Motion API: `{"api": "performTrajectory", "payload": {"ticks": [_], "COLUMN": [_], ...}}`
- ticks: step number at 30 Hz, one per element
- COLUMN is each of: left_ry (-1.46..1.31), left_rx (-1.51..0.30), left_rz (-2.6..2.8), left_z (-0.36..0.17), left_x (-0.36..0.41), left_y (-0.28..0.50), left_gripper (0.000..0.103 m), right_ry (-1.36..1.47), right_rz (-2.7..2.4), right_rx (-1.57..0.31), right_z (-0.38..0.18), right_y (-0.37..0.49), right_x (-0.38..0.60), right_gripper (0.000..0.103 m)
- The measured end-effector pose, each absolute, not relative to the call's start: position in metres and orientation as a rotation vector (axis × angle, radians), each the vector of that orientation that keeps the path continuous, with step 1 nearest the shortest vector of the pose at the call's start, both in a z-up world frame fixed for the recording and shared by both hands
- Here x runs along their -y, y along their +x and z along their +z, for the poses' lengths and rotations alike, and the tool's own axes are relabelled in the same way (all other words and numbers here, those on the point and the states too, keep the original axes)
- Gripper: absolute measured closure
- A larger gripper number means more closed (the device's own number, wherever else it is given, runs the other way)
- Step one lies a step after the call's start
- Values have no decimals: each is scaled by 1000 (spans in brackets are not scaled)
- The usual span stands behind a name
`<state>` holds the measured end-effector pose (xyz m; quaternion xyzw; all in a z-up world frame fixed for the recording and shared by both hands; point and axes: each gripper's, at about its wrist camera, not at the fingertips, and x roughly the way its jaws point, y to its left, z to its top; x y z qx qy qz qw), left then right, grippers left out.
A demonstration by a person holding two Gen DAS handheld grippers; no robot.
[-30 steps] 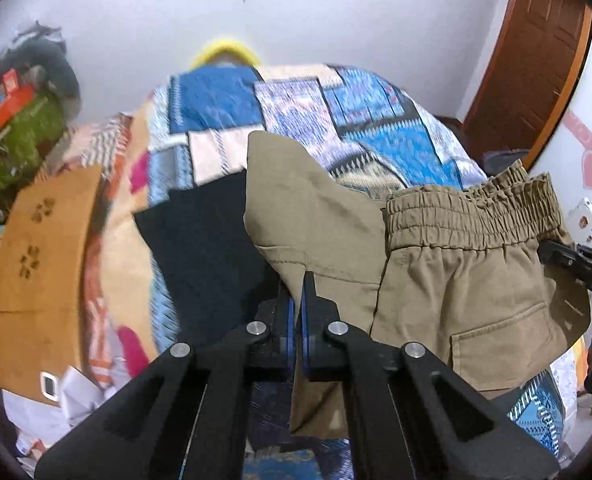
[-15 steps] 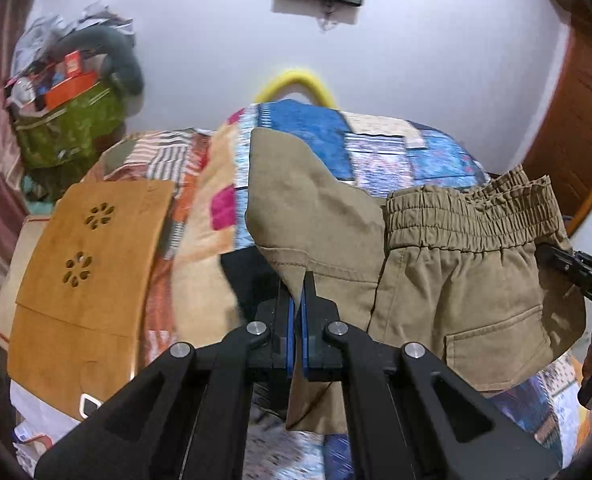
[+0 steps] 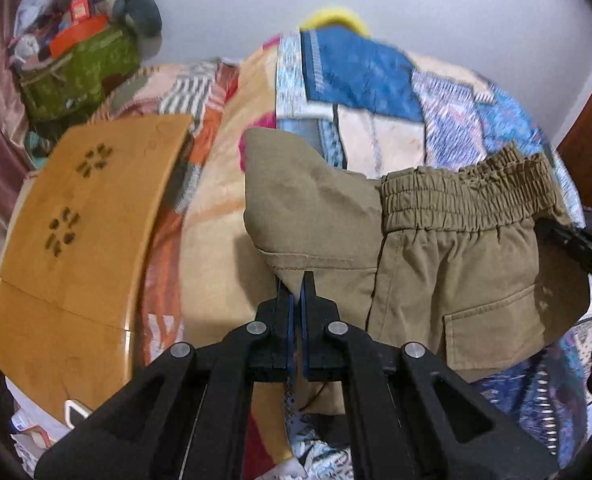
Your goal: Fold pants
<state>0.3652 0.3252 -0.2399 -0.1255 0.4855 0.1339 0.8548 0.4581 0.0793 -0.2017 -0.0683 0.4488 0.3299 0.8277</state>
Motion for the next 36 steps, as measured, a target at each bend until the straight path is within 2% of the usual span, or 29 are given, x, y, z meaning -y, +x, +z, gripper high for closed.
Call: {"api": "performTrajectory", "payload": {"ticks": [5,8,12,15,18,26,36], "left_ry": [-218,-229,-210,-199,-206,-90,-57], "left_rx": [-1096,-1150,-1168,-1154,-1117,-891,-537], "left_rz": [334,352,373,381,362,326,206], "left_z": [-279,-300,-309,-299,-274,-164,-21], "left_x": [-328,-336,-341,-338,-333,-289,-206], "left_y": [380,385,380,370,355,294,170], "left_gripper": [101,101,100,99,97,77,75], "right_ry": [-171,-180,-193,-234,-224,-72,-2], "right_rz": [637,606,568,554,560,624,690], "right_rx": [-1078,-1109,-1103,-1077,-997,-753,-415], "right_z": [-241,-255,-252,-242,-214,-112,-4], "right_y": [475,478,474,466,451,381,245], "right_x": [-80,-74,-63,-59,-50,-15,24], "right_gripper": [88,82,74,71,71,67,67]}}
